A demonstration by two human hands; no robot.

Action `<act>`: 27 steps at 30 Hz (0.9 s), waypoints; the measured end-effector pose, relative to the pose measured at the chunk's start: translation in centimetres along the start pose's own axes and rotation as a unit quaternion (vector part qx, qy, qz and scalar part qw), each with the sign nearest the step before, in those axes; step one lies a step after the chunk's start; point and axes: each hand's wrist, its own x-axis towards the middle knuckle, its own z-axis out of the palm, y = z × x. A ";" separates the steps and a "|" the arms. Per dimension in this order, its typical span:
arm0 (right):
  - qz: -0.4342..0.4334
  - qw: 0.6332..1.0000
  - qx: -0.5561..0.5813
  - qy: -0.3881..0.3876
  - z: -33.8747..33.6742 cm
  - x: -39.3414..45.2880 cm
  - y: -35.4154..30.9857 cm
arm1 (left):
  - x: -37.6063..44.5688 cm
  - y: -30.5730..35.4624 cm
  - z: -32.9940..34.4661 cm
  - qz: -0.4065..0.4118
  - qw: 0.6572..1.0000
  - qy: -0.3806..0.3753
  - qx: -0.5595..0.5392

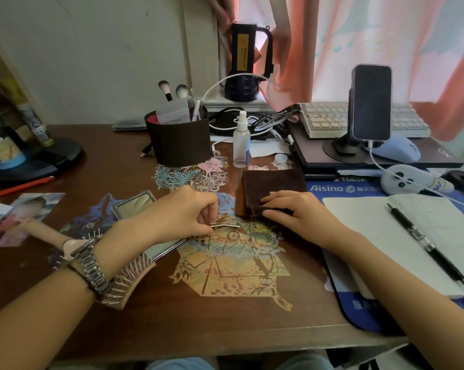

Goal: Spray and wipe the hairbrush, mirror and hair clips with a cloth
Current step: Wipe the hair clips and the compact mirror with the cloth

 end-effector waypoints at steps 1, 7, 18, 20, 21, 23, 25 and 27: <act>0.001 1.000 0.007 0.000 -0.1 0.0 -0.1 | 0.0 0.0 0.0 -0.002 1.000 -0.001 -0.005; -0.005 0.996 -0.088 -0.030 -0.2 -0.1 -0.8 | 0.1 0.2 -0.2 -0.023 1.000 0.019 -0.005; -0.071 0.975 -0.210 -0.009 0.6 1.4 -0.4 | 1.0 -0.8 -0.3 -0.033 0.999 0.011 -0.013; -0.065 0.984 -0.165 0.001 0.1 1.1 -0.1 | 1.2 -1.1 -0.3 -0.031 0.999 0.014 -0.012; -0.064 0.988 -0.143 0.001 -0.2 0.9 -0.1 | 1.3 -1.3 -0.3 -0.029 0.999 0.015 -0.010; -0.061 0.993 -0.101 0.000 -0.6 0.5 -0.1 | 1.7 -1.4 -0.2 -0.027 0.999 0.017 -0.004; -0.061 0.996 -0.071 -0.003 -0.9 0.0 -0.2 | 2.1 -1.4 0.0 -0.026 0.999 0.024 0.005; -0.063 0.996 -0.057 -0.014 -1.1 -0.4 -0.2 | 2.6 -1.4 0.1 -0.024 0.999 0.036 0.013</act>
